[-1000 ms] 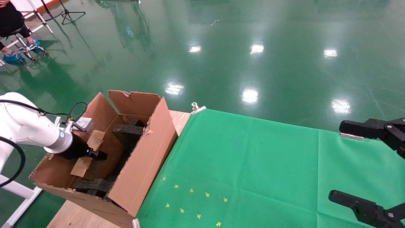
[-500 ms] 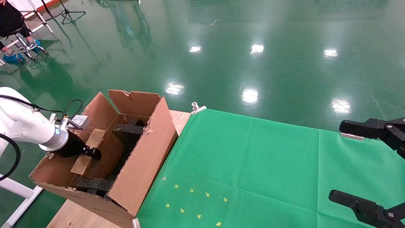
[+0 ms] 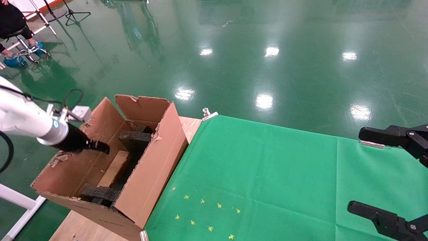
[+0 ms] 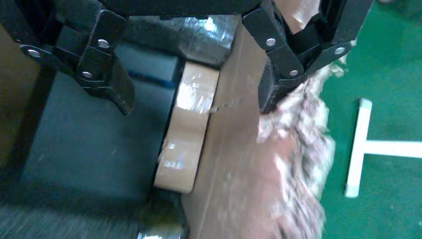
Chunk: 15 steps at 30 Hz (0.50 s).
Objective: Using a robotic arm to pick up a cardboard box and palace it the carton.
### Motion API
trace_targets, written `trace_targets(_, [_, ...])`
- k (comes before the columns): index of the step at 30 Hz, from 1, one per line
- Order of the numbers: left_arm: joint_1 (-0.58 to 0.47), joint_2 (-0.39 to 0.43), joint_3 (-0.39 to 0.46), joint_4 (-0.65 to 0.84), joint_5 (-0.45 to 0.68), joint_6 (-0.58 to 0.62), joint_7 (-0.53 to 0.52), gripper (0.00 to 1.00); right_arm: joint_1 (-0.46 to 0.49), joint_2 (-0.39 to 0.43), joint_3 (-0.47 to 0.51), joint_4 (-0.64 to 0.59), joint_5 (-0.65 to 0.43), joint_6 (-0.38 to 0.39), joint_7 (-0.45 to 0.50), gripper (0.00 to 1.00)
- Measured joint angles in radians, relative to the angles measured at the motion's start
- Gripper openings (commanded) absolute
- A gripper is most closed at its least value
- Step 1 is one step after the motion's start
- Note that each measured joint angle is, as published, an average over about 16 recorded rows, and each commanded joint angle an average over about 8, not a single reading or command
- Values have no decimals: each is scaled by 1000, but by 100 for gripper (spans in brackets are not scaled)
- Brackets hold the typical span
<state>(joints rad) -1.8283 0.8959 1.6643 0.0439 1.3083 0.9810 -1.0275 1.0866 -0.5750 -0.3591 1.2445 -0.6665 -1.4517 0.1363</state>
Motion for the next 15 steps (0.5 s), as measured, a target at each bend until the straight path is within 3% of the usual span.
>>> trace_targets(7, [-133,-22,-34,3,-50,83,28,100,0,0,0,0,0,0,0,100])
trace_targets(15, [-275,-76,-117,-2,-170,293,47,100,0,0,0,0,0,0,0,100])
